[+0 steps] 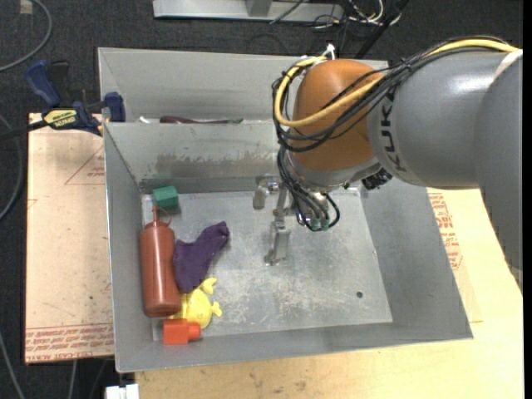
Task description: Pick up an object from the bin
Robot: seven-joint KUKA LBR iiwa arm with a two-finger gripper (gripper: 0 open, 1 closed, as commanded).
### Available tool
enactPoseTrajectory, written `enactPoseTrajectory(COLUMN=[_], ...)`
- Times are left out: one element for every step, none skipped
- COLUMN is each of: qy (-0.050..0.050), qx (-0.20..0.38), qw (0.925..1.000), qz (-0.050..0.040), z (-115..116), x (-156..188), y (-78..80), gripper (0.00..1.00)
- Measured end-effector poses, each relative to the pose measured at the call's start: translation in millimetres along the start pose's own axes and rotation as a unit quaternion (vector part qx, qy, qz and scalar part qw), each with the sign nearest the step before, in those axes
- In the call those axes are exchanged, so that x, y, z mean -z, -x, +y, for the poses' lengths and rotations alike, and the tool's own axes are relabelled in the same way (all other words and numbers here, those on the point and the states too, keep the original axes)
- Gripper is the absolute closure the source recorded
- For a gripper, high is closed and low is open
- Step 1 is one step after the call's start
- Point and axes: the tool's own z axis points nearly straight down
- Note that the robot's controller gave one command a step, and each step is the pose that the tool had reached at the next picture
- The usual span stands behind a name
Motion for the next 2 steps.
enactPoseTrajectory(qy=[0.000, 0.001], qx=[-0.001, -0.005], qw=[1.0000, 1.0000], qz=[-0.0028, -0.0056], z=[0, 19], x=[5, -35], y=[1.0, -2.8], gripper=[0.00, 0.00])
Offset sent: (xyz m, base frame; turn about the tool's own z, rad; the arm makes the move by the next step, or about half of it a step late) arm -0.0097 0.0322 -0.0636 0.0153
